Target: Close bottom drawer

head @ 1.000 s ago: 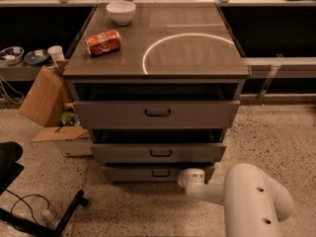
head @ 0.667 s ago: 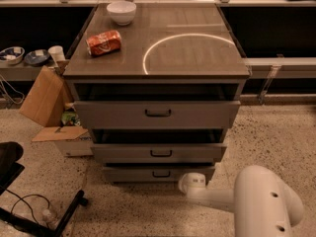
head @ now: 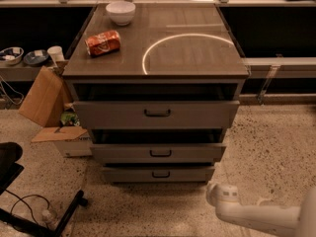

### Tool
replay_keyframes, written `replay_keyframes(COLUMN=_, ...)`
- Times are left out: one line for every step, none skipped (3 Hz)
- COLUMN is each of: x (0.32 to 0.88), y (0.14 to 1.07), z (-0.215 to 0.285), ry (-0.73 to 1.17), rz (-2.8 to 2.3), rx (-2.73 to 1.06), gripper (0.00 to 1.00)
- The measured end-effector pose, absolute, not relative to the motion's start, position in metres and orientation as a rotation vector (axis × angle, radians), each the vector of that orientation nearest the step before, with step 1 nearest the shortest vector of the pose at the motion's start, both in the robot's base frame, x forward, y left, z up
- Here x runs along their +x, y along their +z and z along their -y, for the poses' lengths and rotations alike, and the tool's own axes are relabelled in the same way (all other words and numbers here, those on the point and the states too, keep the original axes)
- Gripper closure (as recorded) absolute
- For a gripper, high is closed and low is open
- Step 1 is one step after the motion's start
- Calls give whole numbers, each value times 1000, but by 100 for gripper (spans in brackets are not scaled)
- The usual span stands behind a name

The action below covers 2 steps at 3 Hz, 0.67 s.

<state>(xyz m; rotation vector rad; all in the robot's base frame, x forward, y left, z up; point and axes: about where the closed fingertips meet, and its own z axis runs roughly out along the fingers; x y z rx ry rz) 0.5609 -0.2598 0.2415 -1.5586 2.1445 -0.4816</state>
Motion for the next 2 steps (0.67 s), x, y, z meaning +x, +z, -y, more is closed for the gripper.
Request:
replay_keyframes(x=506, y=282, z=295, ry=-477, rz=-2198, rx=-1661, gripper=100)
replay_keyframes(x=439, y=321, z=326, ry=-461, rz=-2315, rx=-1732, gripper=100)
